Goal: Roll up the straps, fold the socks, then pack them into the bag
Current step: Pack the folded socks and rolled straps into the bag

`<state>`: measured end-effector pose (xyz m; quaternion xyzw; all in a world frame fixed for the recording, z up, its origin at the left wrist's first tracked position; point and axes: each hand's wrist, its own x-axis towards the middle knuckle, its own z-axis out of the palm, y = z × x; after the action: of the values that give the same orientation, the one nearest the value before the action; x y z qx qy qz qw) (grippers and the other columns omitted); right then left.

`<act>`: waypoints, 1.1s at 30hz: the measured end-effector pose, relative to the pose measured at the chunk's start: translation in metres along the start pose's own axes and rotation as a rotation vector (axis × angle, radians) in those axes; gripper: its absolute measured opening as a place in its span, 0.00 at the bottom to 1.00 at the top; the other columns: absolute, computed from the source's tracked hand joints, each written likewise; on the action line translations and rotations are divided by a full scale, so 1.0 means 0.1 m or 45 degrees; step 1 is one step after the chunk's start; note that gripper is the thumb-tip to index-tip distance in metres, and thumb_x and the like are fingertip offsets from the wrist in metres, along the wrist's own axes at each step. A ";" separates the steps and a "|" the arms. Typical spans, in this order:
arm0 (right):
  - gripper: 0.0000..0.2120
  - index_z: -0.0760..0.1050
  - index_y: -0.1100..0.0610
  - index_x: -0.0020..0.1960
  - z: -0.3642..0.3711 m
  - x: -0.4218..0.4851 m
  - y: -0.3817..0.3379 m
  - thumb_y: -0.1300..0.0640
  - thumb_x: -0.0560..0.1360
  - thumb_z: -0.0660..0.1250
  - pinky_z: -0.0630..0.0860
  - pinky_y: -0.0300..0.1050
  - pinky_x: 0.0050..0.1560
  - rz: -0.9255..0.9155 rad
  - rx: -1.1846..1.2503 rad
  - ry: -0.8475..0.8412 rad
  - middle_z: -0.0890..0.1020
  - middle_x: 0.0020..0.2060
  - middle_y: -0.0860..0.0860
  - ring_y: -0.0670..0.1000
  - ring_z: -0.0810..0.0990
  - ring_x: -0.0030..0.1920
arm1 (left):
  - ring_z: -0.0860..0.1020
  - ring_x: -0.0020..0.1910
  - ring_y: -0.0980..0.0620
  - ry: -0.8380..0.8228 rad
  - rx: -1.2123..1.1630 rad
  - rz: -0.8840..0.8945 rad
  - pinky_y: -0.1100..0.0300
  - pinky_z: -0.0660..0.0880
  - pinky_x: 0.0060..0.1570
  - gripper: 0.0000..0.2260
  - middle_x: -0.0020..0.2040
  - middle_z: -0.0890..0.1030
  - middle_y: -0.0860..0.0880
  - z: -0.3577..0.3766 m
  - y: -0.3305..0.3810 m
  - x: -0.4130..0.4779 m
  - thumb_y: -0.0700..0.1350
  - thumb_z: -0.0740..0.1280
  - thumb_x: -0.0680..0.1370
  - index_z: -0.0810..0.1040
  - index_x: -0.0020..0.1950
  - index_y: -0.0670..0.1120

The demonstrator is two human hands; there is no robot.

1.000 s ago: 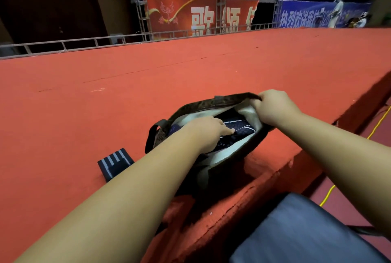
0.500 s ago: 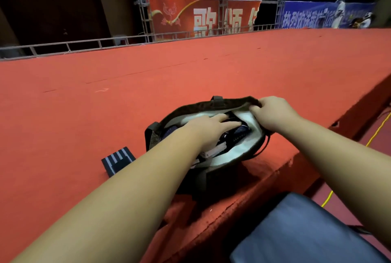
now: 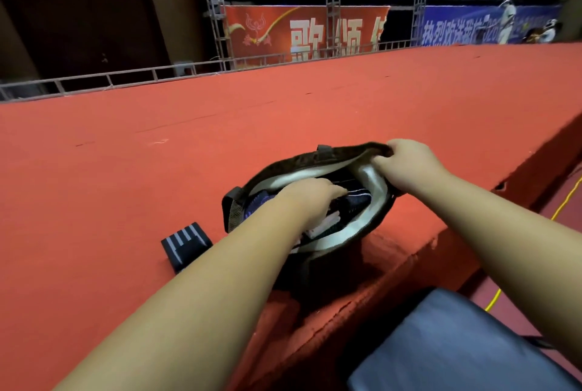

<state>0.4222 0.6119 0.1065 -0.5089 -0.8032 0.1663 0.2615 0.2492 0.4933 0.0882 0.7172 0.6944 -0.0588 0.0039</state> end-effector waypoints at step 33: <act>0.21 0.84 0.54 0.60 1.72 -2.39 -1.24 0.39 0.80 0.68 0.76 0.45 0.58 -0.102 0.325 -0.280 0.86 0.51 0.50 0.51 0.83 0.56 | 0.81 0.62 0.52 0.721 -1.210 -0.730 0.57 0.74 0.62 0.15 0.62 0.84 0.53 1.60 -0.65 -2.52 0.52 0.71 0.82 0.82 0.67 0.48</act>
<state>0.3135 0.3425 -0.0266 -0.4177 -0.8190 0.3110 0.2408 0.1647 0.2309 -0.0433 0.4100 0.7837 0.4503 0.1225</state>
